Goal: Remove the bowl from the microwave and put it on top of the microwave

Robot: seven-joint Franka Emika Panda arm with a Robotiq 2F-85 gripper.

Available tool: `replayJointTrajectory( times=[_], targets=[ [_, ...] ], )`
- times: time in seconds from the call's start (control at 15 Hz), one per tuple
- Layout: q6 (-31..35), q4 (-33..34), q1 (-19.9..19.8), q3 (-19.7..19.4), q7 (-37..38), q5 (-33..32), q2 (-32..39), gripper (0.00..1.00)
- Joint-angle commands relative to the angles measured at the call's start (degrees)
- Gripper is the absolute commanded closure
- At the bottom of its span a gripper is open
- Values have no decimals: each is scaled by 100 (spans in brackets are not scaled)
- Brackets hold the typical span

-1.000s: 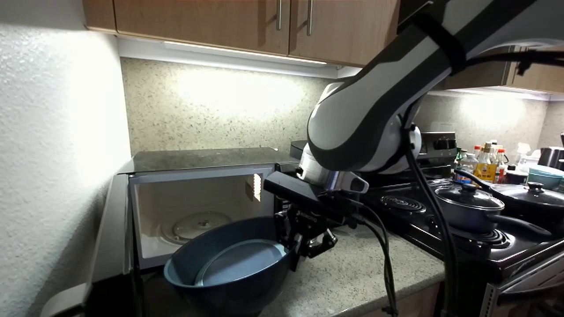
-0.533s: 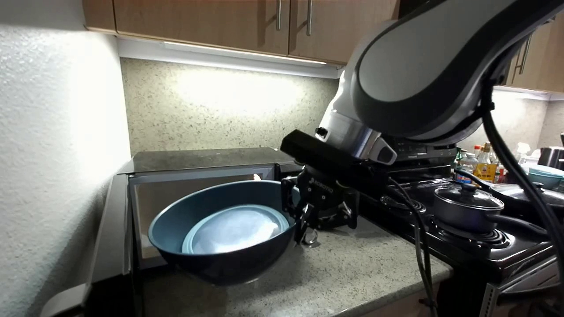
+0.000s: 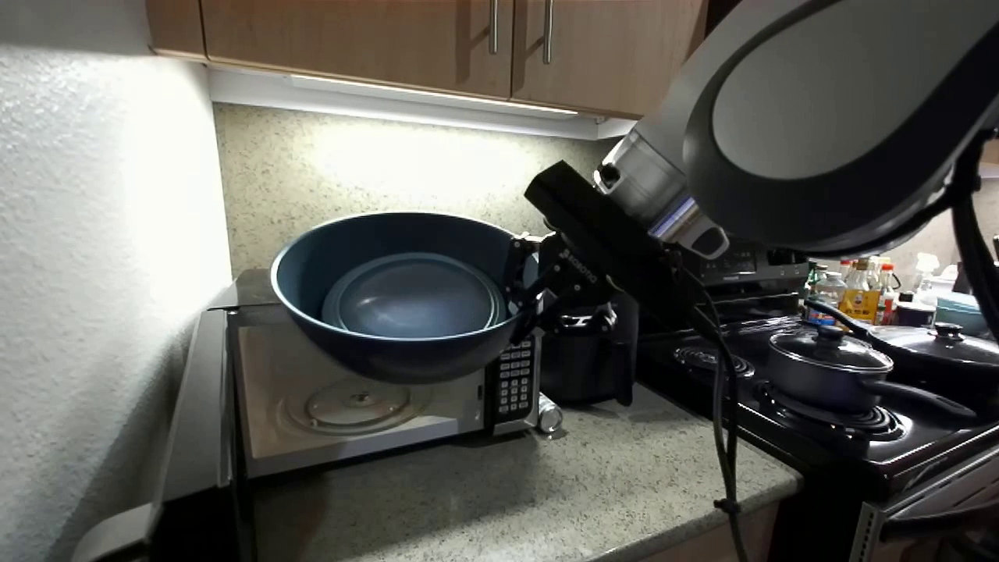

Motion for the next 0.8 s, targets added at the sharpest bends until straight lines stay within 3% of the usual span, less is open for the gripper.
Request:
replayJointTrajectory(
  times=[0.0,0.13,0.2,0.27,0.47,0.53,0.73],
  targets=[
    [1248,56,-143,72,-247,225,236,92],
    [2057,348,-187,38,-232,221,821,92],
    [2455,522,154,-226,-40,192,1160,93],
    [1682,119,-143,51,-168,229,543,92],
    [2181,394,40,-190,0,26,1148,92],
    [2183,470,-93,-7,-154,206,1232,92],
    [2488,749,-136,42,-38,314,1428,92]
  ],
)
